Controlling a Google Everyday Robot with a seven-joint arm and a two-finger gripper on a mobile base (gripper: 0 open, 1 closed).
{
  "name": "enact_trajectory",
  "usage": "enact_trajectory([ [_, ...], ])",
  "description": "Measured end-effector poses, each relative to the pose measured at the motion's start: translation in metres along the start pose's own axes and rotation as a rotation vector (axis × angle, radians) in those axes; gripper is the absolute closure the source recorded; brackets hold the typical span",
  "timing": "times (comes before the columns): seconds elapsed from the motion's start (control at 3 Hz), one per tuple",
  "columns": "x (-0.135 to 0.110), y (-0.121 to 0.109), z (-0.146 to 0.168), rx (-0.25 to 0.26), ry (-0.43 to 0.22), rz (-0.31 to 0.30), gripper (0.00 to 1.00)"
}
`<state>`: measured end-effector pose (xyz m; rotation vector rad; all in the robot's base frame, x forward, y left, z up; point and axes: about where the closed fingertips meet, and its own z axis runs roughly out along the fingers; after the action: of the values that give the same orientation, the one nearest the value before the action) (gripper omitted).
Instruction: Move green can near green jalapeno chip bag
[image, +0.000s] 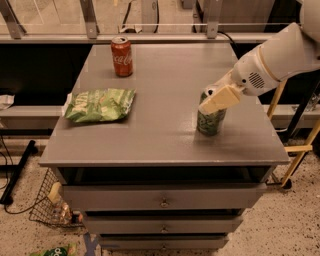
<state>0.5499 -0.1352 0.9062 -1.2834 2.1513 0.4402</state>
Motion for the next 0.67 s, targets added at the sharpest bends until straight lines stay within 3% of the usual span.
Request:
enact_trajectory([
  [0.67, -0.063, 0.008, -0.050, 0.077, -0.133, -0.183, 0.96],
])
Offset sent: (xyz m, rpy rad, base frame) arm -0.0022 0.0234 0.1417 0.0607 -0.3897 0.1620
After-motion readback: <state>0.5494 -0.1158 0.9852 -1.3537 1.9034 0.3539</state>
